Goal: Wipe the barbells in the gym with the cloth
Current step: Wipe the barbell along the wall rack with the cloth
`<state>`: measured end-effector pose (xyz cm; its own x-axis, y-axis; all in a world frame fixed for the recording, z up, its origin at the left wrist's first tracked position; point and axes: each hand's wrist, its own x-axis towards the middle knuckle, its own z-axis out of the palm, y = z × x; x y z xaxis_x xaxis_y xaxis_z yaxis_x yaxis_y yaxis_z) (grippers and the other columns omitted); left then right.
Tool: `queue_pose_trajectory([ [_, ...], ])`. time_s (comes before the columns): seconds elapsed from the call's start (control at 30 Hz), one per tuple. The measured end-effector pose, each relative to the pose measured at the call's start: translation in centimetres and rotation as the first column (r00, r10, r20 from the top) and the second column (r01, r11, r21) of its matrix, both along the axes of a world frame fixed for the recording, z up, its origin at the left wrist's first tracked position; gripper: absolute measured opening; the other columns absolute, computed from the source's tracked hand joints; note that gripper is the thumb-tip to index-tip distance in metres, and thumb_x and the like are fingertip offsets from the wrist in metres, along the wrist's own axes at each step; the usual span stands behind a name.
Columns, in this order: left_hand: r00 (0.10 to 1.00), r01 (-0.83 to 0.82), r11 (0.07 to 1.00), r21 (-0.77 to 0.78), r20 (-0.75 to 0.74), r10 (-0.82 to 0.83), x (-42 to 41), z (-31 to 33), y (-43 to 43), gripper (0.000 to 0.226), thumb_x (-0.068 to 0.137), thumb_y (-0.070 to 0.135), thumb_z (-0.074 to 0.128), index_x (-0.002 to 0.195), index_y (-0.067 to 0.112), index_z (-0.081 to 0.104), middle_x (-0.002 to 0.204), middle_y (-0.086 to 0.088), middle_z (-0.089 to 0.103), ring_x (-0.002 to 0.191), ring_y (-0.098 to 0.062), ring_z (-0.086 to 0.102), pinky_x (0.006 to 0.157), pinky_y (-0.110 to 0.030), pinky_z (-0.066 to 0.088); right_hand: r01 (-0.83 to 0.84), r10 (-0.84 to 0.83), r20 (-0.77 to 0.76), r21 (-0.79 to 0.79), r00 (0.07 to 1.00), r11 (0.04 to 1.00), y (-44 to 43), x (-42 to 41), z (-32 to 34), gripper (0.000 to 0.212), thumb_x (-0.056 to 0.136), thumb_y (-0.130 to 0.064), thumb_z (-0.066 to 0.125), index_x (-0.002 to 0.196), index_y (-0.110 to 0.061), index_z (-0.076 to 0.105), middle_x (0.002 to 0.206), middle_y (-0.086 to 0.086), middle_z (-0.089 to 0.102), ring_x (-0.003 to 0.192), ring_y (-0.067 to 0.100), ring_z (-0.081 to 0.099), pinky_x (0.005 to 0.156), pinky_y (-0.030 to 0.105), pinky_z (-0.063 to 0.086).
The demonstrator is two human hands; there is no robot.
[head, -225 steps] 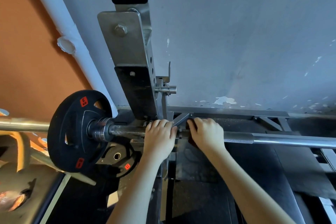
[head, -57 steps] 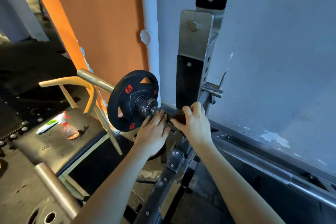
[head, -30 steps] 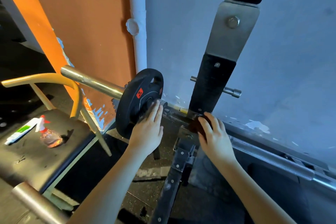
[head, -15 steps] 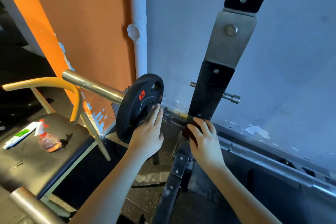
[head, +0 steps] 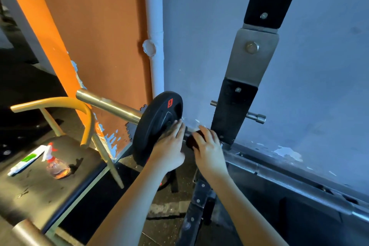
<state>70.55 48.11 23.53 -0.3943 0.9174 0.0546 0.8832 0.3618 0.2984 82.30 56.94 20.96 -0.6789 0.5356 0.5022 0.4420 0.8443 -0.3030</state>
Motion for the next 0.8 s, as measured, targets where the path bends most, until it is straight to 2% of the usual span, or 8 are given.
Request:
queue_pose_trajectory([
  [0.13,0.999,0.015,0.999,-0.037,-0.031,-0.016,-0.5,0.4,0.4,0.087,0.09,0.013,0.053,0.156,0.015,-0.003,0.163,0.003,-0.014,0.149,-0.013,-0.01,0.122,-0.032,0.006,-0.082,0.083,0.061,-0.02,0.995,0.996,1.1,0.3,0.3,0.044,0.075,0.003,0.074,0.117,-0.008,0.065,0.13,0.013,0.057,0.116,0.04,0.055,0.088,0.053,0.055],
  [0.23,0.996,0.012,0.999,-0.046,-0.085,-0.016,-0.4,0.2,0.5,0.093,0.09,0.011,0.059,0.155,0.014,-0.008,0.162,0.0,-0.016,0.149,-0.015,-0.011,0.122,-0.032,0.005,0.046,-0.045,0.031,-0.022,0.998,0.999,1.4,5.5,0.0,0.046,0.076,-0.005,0.079,0.119,-0.013,0.067,0.132,0.008,0.057,0.116,0.035,0.059,0.081,0.048,0.059],
  [0.33,0.983,0.005,1.0,-0.025,-0.181,-0.009,-0.1,-0.2,0.5,0.096,0.088,0.005,0.059,0.154,0.012,-0.01,0.162,-0.003,-0.015,0.15,-0.018,-0.01,0.123,-0.034,0.008,0.195,-0.196,-0.009,-0.039,0.981,0.98,0.7,5.7,-0.5,0.042,0.073,-0.001,0.08,0.113,-0.01,0.071,0.128,0.011,0.06,0.112,0.038,0.06,0.084,0.053,0.058],
  [0.47,0.973,0.002,0.999,-0.035,-0.229,-0.01,0.1,-0.4,0.1,0.096,0.088,0.004,0.058,0.153,0.01,-0.012,0.162,-0.005,-0.017,0.15,-0.018,-0.011,0.123,-0.035,0.01,0.068,-0.068,0.0,-0.037,0.998,0.997,0.1,0.7,-0.2,0.035,0.074,0.003,0.075,0.107,-0.009,0.071,0.122,0.01,0.061,0.108,0.037,0.059,0.083,0.051,0.056],
  [0.53,0.973,-0.007,0.999,-0.031,-0.231,0.0,0.3,-0.5,0.1,0.096,0.087,0.005,0.058,0.153,0.01,-0.011,0.162,-0.006,-0.016,0.15,-0.019,-0.01,0.123,-0.035,0.01,0.014,-0.013,0.036,-0.009,0.999,1.0,0.5,2.0,-0.2,0.038,0.076,0.001,0.075,0.111,-0.012,0.069,0.126,0.008,0.059,0.112,0.035,0.058,0.082,0.048,0.058],
  [0.7,0.978,-0.003,0.999,-0.038,-0.207,-0.005,0.2,-0.3,0.1,0.097,0.089,0.012,0.059,0.153,0.011,-0.013,0.162,-0.004,-0.016,0.15,-0.018,-0.011,0.12,-0.03,0.0,0.098,-0.098,-0.016,0.018,0.995,0.995,1.6,11.1,-0.9,0.046,0.071,0.003,0.08,0.114,-0.012,0.071,0.131,0.009,0.059,0.119,0.034,0.056,0.09,0.05,0.055],
  [0.8,0.981,-0.014,1.0,-0.016,-0.191,0.01,0.4,-0.4,0.0,0.097,0.09,0.018,0.06,0.153,0.011,-0.013,0.162,-0.004,-0.016,0.149,-0.018,-0.011,0.117,-0.028,-0.003,0.152,-0.153,-0.036,-0.041,0.988,0.988,1.1,9.3,-1.3,0.042,0.071,0.007,0.077,0.11,-0.009,0.07,0.131,0.011,0.058,0.121,0.037,0.053,0.095,0.056,0.051],
])
